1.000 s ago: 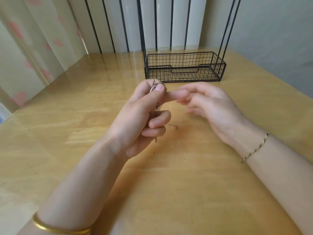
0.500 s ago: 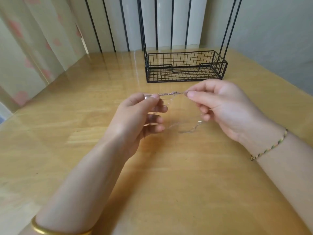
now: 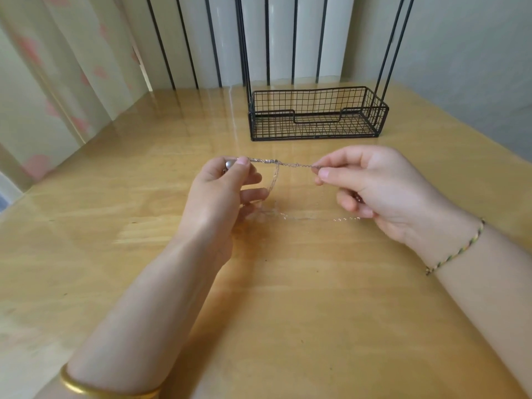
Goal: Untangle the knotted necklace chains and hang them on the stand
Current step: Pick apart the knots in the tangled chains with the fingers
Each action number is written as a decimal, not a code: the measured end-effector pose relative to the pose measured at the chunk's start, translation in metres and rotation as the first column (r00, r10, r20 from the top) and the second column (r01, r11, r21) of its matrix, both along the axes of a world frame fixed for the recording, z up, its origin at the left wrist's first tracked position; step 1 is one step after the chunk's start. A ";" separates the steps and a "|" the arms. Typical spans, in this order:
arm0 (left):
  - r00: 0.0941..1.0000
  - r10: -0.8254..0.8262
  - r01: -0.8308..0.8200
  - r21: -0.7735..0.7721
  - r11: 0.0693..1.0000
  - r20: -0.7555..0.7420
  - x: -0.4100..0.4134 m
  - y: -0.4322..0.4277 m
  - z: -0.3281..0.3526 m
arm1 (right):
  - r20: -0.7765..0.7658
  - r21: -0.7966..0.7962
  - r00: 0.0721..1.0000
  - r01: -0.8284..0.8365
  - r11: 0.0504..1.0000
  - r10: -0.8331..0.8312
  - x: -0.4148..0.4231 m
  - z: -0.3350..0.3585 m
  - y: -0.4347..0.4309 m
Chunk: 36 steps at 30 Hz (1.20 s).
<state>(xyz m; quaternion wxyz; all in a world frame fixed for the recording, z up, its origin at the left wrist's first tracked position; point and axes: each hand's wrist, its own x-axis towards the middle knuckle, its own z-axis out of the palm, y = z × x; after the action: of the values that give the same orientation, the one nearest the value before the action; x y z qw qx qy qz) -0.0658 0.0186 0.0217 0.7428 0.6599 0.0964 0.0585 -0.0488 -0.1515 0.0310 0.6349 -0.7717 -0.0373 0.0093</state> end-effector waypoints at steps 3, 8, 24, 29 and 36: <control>0.999 0.021 -0.021 0.026 0.999 0.028 0.002 0.000 -0.001 | -0.104 0.143 0.991 -0.066 0.987 0.082 0.000 0.002 0.000; 0.995 0.072 -0.060 -0.165 0.985 0.066 0.005 0.008 0.002 | -0.148 0.193 0.988 -0.006 0.981 0.035 0.004 0.001 -0.005; 0.984 0.130 -0.084 -0.334 0.939 0.119 0.005 0.015 0.007 | 0.016 -0.090 0.988 0.157 0.984 -0.156 0.012 -0.014 -0.009; 0.978 -0.110 0.184 -0.483 0.856 0.178 0.003 0.007 0.009 | 0.185 -0.109 0.982 0.056 0.993 -0.035 0.002 -0.011 0.008; 0.892 -0.394 0.452 -0.480 0.752 0.222 -0.002 -0.003 0.008 | 0.404 0.012 0.915 -0.019 1.000 0.012 -0.010 -0.005 0.029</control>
<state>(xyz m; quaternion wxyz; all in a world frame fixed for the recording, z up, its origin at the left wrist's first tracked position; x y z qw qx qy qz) -0.0682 0.0154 0.0299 0.8906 0.4347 -0.0834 -0.1044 -0.0585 -0.1226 0.0263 0.6193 -0.7518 -0.1736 -0.1454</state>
